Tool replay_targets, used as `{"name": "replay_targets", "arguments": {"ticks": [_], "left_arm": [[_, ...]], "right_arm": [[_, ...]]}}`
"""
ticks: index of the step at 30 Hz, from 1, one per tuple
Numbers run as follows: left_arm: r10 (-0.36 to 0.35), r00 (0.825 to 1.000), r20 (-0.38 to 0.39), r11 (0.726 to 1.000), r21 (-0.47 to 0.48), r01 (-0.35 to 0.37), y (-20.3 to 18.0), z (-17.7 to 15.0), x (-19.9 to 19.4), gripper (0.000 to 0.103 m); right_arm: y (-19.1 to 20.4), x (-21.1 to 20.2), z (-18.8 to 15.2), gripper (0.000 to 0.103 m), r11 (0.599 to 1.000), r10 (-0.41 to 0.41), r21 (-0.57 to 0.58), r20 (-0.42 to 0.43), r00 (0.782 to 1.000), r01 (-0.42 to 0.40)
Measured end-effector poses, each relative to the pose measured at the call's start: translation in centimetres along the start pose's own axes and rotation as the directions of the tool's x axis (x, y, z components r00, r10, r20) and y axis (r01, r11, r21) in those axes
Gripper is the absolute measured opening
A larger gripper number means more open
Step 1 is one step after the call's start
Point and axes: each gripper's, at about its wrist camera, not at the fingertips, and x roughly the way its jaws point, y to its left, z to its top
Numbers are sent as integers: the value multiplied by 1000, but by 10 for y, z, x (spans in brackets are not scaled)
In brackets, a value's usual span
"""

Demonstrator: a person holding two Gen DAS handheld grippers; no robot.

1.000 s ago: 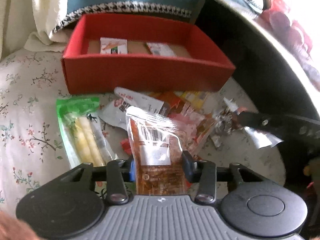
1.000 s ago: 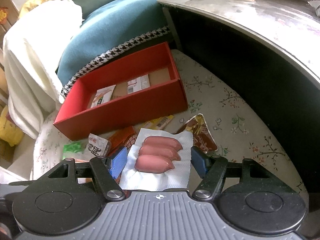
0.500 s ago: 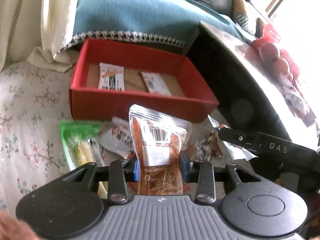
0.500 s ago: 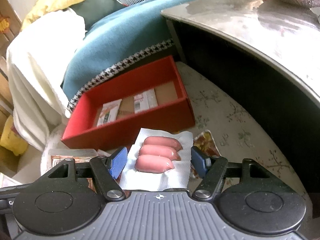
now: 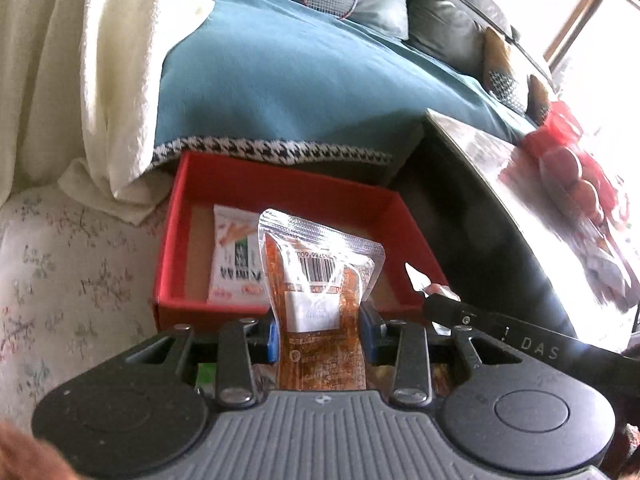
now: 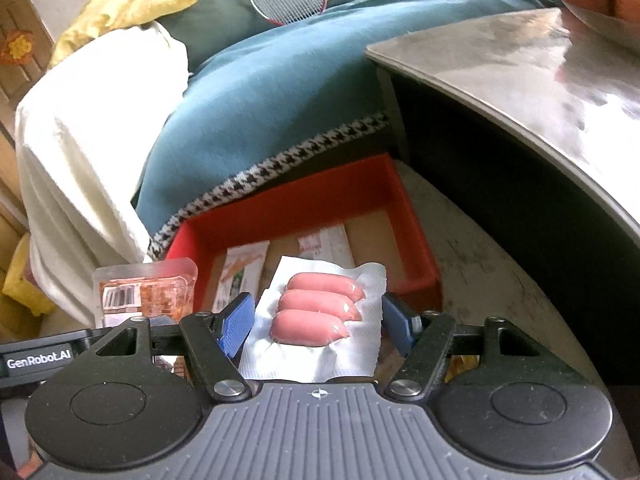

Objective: Organize snacks
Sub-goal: 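Carry both held packs into the red box and open both tools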

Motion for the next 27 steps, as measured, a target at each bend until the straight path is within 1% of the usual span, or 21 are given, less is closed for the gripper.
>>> {"name": "replay_targets", "arguments": {"ticks": [6, 13, 20, 24, 25, 26, 27], "left_arm": [[34, 999, 16, 999, -5, -33, 8, 23, 19, 31], [53, 998, 30, 999, -4, -53, 14, 47, 40, 31], [63, 997, 37, 998, 13, -64, 15, 62, 62, 31], [84, 996, 28, 996, 24, -84, 18, 64, 76, 31], [84, 996, 22, 996, 21, -85, 19, 64, 79, 30], [84, 996, 14, 996, 19, -84, 20, 63, 82, 26], [83, 997, 6, 996, 18, -83, 21, 63, 85, 26]], "right_arm": [[2, 23, 24, 75, 1000, 0, -7, 10, 1000, 0], [1, 52, 43, 75, 1000, -3, -18, 1, 1000, 3], [-4, 77, 50, 75, 999, -29, -36, -19, 999, 29], [-11, 89, 50, 75, 998, -54, -44, -35, 998, 52], [-13, 92, 50, 75, 997, -58, -47, -39, 998, 56], [-14, 94, 49, 75, 997, -61, -49, -43, 997, 59], [-14, 96, 49, 75, 997, -63, -49, -47, 997, 60]]}}
